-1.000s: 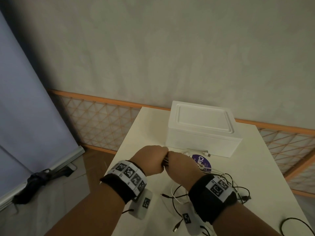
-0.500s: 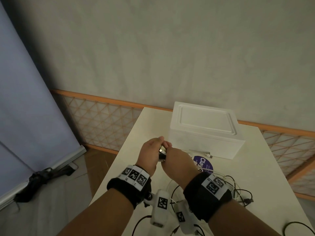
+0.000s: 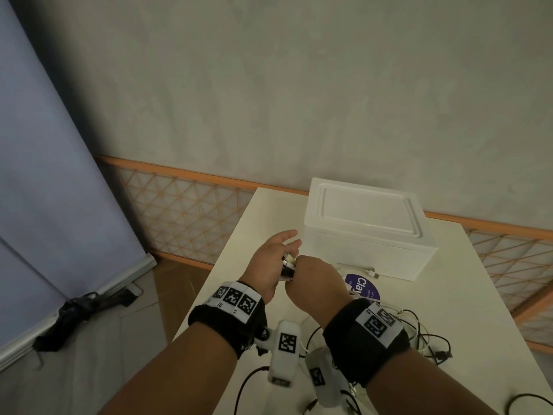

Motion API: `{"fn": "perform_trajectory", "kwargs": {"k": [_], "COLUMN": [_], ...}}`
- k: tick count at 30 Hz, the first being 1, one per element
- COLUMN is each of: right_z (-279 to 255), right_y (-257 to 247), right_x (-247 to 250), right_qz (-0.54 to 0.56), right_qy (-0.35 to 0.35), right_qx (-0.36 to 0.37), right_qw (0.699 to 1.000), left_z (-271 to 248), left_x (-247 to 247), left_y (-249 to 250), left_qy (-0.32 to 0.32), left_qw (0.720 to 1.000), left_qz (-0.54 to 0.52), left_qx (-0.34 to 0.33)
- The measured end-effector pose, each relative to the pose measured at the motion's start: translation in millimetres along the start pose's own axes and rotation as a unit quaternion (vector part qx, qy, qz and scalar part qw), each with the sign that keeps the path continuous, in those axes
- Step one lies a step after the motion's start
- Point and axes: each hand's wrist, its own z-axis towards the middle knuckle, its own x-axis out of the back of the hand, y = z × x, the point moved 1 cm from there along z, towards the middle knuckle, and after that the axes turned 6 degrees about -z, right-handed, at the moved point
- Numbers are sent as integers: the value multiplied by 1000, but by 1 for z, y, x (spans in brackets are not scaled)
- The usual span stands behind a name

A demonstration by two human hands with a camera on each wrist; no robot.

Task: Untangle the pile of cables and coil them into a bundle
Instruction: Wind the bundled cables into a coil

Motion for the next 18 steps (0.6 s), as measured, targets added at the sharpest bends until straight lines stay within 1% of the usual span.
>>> {"fn": "perform_trajectory", "kwargs": {"k": [5,7,9,10,11,13,14,15,16,17,18], "right_z": [-2,-2,-1,0,0,2,2,3,4,4,4], "right_y": [-1,-1,1,1,0,-3,-3,-1,1,4,5], "right_x": [0,1,2,4,5,6,7,7,7,8,8], "right_qz": [17,-8,-31,-42,-62,-104,-101,-78,-43,-11,8], "right_qy": [20,15,17,17,19,20,20,28,35,41,48], "right_qx": [-12,-3,-3,-4,7,53,60,48,26,-2,-24], "right_qw": [1000,1000,999,999,998,993,993,995,998,999,999], "left_z": [-4,-5,-5,-5,-5,-2,-1,0,0,1,2], "left_x": [0,2,-2,-6,-11,-16,-16,-15,-12,-8,-4], "left_y": [5,5,3,3,4,5,4,4,4,4,3], "left_qy": [3,-11,-1,11,21,44,50,43,21,-8,-30], "left_qw": [999,1000,999,1000,999,988,985,987,994,999,992], "left_qz": [29,-9,-45,-23,21,118,131,115,65,-20,-124], "left_qx": [15,16,10,-7,-30,-85,-102,-102,-81,-49,-25]}}
